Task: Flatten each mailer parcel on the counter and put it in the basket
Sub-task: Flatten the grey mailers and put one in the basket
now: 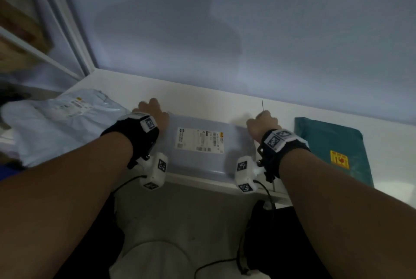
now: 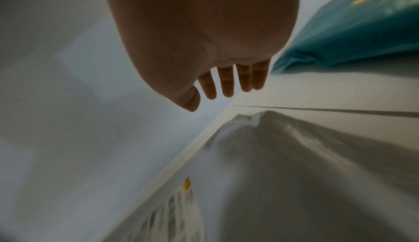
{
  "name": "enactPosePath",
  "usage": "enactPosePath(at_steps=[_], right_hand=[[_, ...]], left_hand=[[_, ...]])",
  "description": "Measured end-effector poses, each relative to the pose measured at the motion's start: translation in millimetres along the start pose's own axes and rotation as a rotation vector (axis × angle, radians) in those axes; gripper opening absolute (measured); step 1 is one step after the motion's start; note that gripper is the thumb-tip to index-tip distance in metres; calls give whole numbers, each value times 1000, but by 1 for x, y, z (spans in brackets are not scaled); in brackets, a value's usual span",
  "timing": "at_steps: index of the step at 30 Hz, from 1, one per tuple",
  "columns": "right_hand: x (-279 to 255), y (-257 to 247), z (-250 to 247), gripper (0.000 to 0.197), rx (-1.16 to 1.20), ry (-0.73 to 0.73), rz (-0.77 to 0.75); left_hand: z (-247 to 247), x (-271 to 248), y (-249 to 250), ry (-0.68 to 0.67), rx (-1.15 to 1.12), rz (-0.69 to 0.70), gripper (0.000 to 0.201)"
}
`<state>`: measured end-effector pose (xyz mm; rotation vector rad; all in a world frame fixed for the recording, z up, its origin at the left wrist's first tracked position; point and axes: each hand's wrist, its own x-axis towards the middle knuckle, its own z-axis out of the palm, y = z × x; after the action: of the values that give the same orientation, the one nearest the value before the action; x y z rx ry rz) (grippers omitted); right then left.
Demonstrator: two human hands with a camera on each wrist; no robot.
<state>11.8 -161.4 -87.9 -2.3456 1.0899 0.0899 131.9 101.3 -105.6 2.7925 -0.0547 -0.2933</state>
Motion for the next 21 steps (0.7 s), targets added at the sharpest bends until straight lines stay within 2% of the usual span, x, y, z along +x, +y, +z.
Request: enactPosePath(at_steps=[2, 4, 6, 8, 11, 16, 21], right_hand=[[-20, -8, 12, 45, -76, 33, -132], [-44, -12, 31, 48, -111, 27, -276], [-58, -6, 58, 50, -164, 15, -378], [-66, 5, 80, 55, -212, 15, -402], [-65, 19, 95, 62, -197, 13, -389], [-61, 23, 99, 61, -134, 71, -444], [-52, 24, 92, 60, -108, 39, -514]], left_hand=[[5, -14, 8, 35, 80, 156, 46], [12, -30, 19, -41, 95, 315, 53], [31, -43, 23, -114, 146, 400, 62], [51, -55, 17, -151, 191, 413, 68], [66, -62, 5, -99, 184, 429, 69], [72, -58, 2, -83, 5, 360, 73], [65, -57, -1, -93, -207, 366, 82]])
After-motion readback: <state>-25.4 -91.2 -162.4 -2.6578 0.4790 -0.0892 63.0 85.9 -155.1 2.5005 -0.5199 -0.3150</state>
